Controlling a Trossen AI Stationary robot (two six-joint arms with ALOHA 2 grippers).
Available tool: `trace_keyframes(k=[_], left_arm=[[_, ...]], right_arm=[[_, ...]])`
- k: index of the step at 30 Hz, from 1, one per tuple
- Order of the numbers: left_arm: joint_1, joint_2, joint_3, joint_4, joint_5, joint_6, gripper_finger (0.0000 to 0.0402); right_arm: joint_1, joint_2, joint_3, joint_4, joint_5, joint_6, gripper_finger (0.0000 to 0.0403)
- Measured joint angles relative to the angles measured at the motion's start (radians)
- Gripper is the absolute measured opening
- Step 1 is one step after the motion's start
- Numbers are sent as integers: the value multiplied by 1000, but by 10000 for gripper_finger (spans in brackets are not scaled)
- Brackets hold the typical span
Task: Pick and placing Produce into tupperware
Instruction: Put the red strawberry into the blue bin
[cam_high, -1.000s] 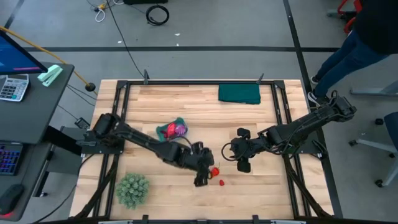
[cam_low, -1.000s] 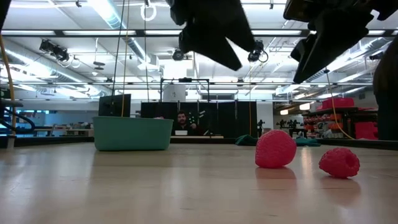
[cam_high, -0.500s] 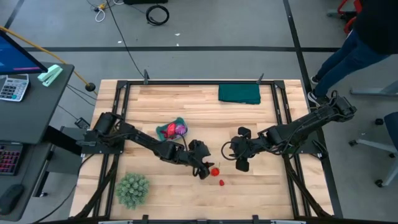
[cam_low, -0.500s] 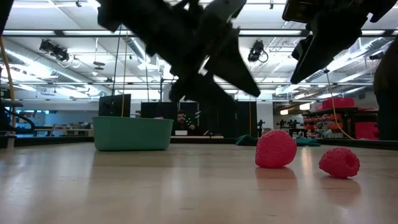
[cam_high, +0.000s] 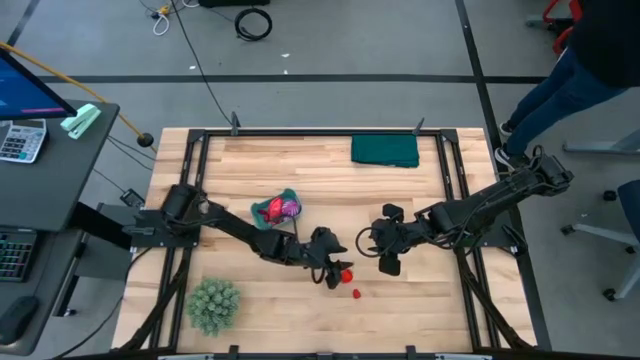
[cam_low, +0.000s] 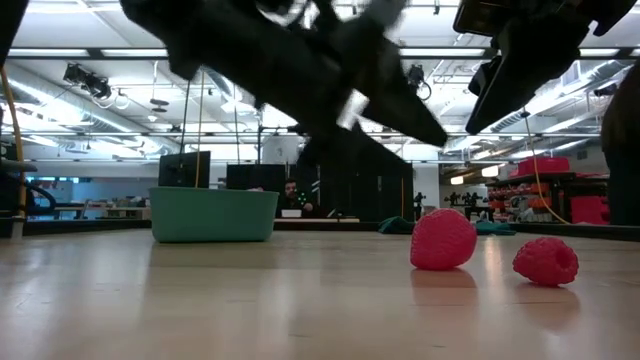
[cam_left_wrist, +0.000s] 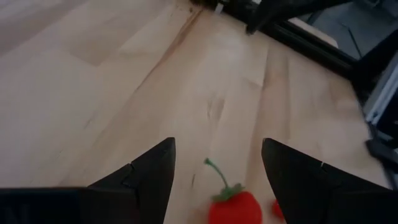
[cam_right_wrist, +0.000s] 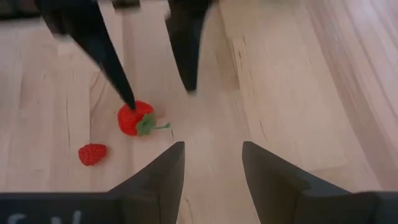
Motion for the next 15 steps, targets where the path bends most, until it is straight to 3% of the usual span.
trace_keyframes(k=[4,15], left_arm=[[4,62,51,7,3,43,245],[11,76,61,10,6,-11,244]], right_arm=[[0,0,0,0,0,0,170],[0,0,0,-1,6,0,170]])
